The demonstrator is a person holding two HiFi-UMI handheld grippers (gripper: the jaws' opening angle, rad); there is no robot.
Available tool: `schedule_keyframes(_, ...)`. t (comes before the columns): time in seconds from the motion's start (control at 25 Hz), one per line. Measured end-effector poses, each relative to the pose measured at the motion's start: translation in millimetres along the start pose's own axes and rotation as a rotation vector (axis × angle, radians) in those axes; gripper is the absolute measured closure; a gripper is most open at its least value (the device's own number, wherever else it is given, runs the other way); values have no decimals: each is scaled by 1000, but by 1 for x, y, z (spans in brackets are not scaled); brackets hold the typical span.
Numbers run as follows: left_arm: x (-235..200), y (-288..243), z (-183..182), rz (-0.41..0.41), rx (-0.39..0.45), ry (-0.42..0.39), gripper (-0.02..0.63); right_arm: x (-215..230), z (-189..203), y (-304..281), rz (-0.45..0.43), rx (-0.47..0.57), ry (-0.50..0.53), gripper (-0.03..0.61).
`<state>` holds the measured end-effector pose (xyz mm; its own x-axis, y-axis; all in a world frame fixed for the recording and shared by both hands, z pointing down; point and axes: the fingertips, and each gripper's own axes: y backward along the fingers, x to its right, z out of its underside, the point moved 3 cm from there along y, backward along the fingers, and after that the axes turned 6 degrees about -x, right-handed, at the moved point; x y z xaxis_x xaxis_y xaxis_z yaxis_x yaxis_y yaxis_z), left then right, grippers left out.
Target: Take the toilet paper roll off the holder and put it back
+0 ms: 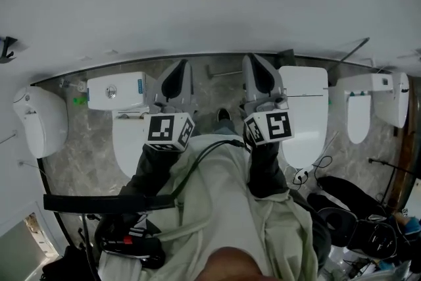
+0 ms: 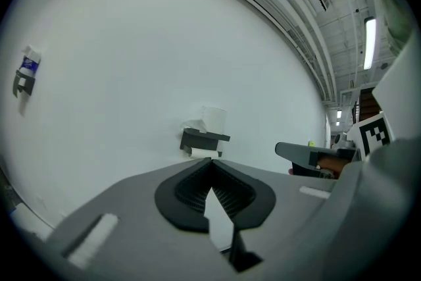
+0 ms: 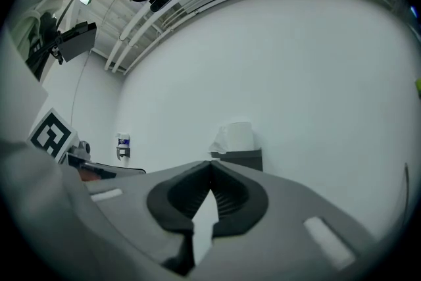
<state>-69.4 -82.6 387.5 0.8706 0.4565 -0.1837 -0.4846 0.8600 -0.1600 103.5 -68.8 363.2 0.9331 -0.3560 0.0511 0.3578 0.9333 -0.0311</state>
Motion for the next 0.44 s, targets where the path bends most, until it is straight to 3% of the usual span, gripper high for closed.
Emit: schedule_keyframes(0.44, 15, -1, 1, 30, -9, -11, 607, 5, -3, 12, 17, 11, -13, 577)
